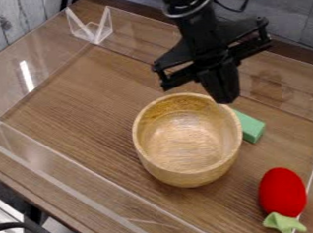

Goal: Move the red fruit to the left

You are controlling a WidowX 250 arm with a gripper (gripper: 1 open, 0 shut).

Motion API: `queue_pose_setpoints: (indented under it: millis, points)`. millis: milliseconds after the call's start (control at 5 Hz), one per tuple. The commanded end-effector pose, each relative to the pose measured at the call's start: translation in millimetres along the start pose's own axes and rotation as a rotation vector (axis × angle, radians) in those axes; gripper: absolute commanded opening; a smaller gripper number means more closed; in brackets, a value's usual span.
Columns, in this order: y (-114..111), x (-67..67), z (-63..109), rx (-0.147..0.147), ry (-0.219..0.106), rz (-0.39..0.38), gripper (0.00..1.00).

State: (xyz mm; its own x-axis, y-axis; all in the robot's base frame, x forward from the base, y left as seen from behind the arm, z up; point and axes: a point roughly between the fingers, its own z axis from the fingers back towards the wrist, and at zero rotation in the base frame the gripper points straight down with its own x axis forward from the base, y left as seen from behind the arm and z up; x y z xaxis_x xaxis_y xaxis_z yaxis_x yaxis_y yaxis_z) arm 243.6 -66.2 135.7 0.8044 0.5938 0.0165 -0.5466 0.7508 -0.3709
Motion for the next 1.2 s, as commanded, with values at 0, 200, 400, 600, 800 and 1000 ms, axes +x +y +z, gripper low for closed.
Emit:
queue_pose_setpoints:
  millis: [0,200,400,600,800,1000]
  points:
    - [-6.6,12.4,10.3,-0.041,-0.044,-0.043,0.0]
    - [-4.6,15.8,10.1,-0.04,-0.061,-0.04,0.0]
    - [-3.3,18.5,8.2,-0.038,-0.079,-0.038,0.0]
    - [-14.9,6.7,-6.6,-0.006,-0.063,-0.043,0.0]
    - [-27.5,-17.1,-34.0,0.024,-0.046,-0.071,0.0]
    - [-37.1,-39.1,-60.6,0.051,-0.025,-0.112,0.0]
